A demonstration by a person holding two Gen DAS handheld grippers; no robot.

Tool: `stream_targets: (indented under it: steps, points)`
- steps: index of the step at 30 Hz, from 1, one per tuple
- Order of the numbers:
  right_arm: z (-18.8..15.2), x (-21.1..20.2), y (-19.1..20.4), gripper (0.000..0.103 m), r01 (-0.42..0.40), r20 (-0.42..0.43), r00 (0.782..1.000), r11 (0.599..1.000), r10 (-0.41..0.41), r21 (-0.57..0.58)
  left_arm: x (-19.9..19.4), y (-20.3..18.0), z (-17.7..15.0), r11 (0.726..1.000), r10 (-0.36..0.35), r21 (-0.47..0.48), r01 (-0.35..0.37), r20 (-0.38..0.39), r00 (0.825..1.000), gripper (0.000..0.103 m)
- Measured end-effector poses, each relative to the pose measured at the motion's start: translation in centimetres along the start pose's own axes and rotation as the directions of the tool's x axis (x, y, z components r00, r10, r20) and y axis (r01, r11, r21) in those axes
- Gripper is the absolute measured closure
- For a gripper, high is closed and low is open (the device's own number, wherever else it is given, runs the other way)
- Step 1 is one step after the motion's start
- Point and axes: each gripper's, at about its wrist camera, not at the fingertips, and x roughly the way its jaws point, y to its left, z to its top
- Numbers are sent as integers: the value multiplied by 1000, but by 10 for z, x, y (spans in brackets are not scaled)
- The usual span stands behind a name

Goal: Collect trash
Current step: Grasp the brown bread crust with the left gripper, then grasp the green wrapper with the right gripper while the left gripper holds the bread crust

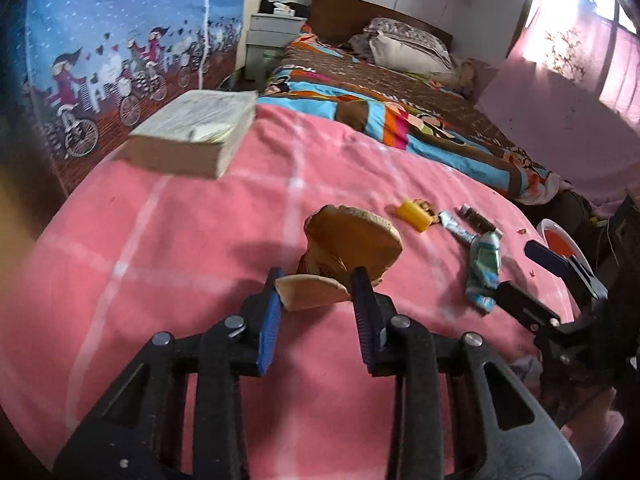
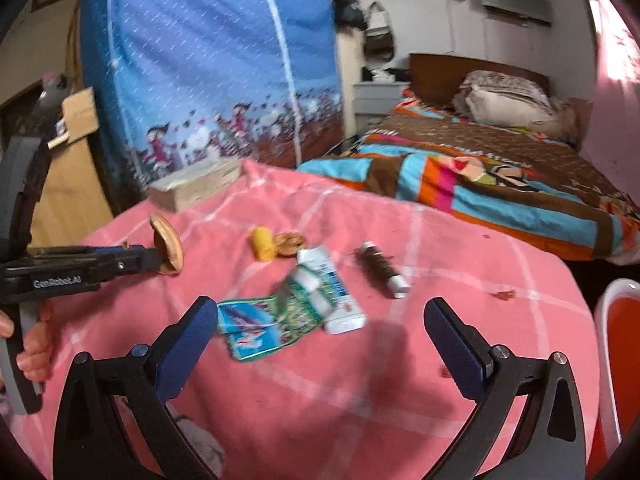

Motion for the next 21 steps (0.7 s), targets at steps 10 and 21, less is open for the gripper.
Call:
stream_targets:
  steps: [10, 21]
  points:
    - [6, 29, 23, 0, -17, -117, 993, 993, 3, -120, 1, 12, -8, 999, -6, -53, 7, 22, 1000, 63]
    - [-1, 23, 26, 33, 25, -84, 996, 990, -37, -139, 1, 16, -10, 998, -16, -66, 17, 21, 1000, 63]
